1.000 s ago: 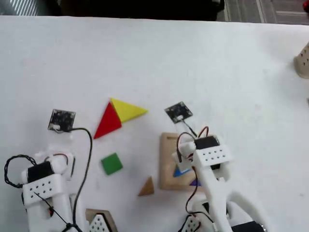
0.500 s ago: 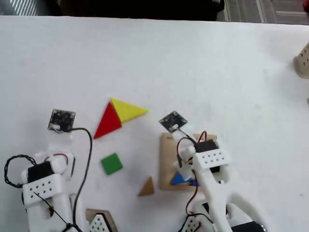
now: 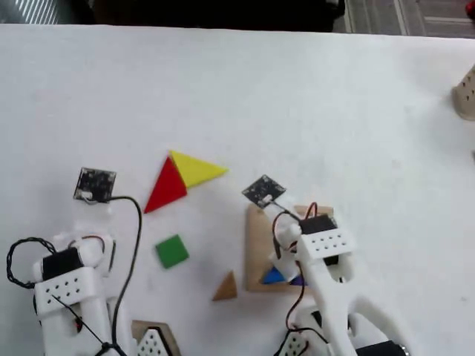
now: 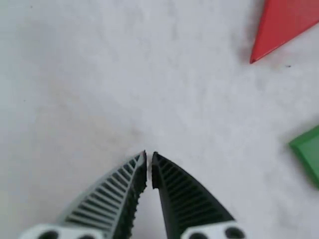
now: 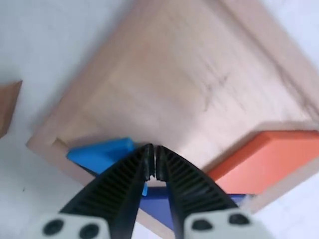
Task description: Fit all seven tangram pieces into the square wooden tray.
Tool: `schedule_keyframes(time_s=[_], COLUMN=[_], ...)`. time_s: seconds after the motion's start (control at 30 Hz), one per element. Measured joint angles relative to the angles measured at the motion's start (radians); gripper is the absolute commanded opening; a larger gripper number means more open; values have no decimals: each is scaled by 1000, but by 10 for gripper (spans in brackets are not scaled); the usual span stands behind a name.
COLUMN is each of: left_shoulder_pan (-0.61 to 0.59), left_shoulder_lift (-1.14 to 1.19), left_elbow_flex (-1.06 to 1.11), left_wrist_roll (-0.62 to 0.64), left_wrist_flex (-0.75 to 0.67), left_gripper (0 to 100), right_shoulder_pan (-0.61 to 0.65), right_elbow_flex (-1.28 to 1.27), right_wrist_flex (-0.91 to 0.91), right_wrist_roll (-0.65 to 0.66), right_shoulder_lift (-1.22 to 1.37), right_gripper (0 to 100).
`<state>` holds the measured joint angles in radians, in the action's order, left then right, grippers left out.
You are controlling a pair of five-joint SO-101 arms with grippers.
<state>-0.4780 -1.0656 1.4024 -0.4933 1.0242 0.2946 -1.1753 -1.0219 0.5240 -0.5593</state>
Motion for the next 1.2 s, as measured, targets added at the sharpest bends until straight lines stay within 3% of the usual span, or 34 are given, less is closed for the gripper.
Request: schedule_keyframes(time_s=[0.43, 0.63, 0.87, 1.0, 1.2], left_shoulder_pan=[0, 0, 0, 0, 0], left_shoulder_lift=[0, 0, 0, 0, 0], left_elbow_flex=[0, 0, 0, 0, 0], left_wrist_roll=[0, 0, 0, 0, 0], left_wrist_flex=[0, 0, 0, 0, 0], left_gripper=[38, 38, 38, 38, 38], right_shoulder_pan=[6, 75, 84, 32, -64], right_elbow_flex=[-5, -5, -5, -2, 21], right_wrist_flex=[-28, -11, -11, -5, 55], right_wrist_roll=[94, -123, -160, -172, -298], right_shoulder_lift=[0, 0, 0, 0, 0], right_gripper=[17, 17, 17, 17, 20])
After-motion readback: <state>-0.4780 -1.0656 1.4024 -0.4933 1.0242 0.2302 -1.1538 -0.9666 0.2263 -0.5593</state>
